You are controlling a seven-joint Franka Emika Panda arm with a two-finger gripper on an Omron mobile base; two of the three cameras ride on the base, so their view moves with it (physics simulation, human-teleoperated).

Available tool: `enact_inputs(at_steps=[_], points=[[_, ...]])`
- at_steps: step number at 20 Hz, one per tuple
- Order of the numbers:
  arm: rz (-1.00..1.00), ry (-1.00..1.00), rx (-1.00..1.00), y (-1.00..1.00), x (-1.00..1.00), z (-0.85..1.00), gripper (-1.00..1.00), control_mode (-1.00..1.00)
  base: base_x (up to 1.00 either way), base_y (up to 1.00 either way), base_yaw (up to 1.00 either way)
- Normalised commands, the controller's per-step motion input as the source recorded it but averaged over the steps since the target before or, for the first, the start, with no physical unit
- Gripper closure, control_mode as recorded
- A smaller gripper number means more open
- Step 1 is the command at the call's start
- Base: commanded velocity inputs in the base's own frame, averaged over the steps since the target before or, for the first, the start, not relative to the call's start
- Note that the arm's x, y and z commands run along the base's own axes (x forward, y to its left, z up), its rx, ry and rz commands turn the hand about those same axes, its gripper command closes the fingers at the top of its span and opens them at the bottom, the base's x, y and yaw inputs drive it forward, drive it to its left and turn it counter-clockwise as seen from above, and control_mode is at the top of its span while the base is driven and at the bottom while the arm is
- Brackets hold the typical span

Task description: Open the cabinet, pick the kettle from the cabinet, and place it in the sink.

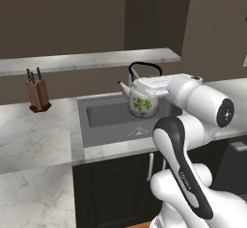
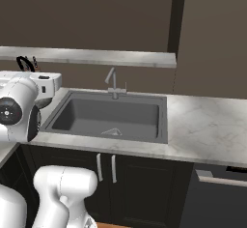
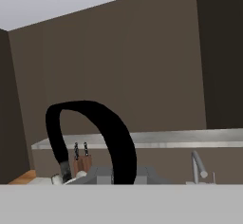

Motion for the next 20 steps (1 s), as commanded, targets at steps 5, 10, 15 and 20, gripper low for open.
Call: enact_inputs(at_steps=[5, 10, 15, 20], points=[[0.0, 0.0, 0.0, 0.0, 0.0, 0.0, 1.0, -1.0, 0.0, 0.0, 0.0], [0.0, 0.0, 0.0, 0.0, 0.0, 0.0, 1.0, -1.0, 0.0, 0.0, 0.0], [0.0, 0.0, 0.0, 0.0, 0.0, 0.0, 1.0, -1.0, 0.0, 0.0, 0.0], [0.0, 0.0, 0.0, 0.0, 0.0, 0.0, 1.0, -1.0, 0.0, 0.0, 0.0]])
